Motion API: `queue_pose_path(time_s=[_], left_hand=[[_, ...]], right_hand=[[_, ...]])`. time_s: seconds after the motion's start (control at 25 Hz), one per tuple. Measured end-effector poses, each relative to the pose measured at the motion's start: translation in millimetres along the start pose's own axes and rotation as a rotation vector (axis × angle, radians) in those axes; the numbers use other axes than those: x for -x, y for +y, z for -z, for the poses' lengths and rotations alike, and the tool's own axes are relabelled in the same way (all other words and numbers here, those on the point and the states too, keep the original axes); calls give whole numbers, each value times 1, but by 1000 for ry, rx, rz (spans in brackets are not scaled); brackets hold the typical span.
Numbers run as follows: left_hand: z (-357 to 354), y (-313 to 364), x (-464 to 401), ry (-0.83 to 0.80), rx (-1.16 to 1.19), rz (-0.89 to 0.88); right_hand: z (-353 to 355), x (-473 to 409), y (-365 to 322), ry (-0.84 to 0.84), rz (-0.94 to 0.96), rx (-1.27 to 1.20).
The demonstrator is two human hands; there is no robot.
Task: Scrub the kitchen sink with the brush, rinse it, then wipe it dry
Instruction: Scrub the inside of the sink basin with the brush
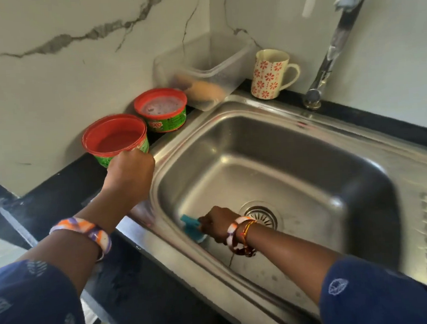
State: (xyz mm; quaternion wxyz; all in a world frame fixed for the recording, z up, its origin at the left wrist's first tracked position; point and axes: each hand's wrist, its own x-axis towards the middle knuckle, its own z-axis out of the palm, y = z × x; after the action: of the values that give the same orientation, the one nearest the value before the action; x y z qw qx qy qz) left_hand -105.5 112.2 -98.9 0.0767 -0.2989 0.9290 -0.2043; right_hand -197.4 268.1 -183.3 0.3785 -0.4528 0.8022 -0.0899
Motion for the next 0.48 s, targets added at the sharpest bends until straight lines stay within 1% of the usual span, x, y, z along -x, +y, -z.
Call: queue_pose_path(time_s=[0.04, 0.12, 0.16, 0.2, 0.24, 0.28, 0.32, 0.36, 0.4, 0.48], left_hand=[[1, -1, 2, 1, 0, -16], [4, -1, 8, 4, 7, -45], [3, -1, 12, 9, 20, -64], [3, -3, 15, 19, 26, -84], [2, -5, 18, 15, 38, -98], [1, -8, 21, 8, 83, -99], [1, -13, 24, 4, 168, -98], [3, -20, 25, 13, 276, -99], [8, -29, 24, 55, 373, -115], [21, -47, 15, 210, 467, -182]], right_hand=[[7, 13, 7, -61, -72, 51], [18, 46, 25, -237, -241, 218], [22, 63, 35, -301, -318, 249], [26, 76, 41, -307, -372, 223], [32, 88, 42, -261, -400, 132], [41, 97, 37, -166, -394, -4], [52, 103, 29, -46, -346, -156], [67, 110, 16, 63, -269, -284], [84, 114, -3, 157, -181, -378], [113, 113, -40, 325, 1, -506]])
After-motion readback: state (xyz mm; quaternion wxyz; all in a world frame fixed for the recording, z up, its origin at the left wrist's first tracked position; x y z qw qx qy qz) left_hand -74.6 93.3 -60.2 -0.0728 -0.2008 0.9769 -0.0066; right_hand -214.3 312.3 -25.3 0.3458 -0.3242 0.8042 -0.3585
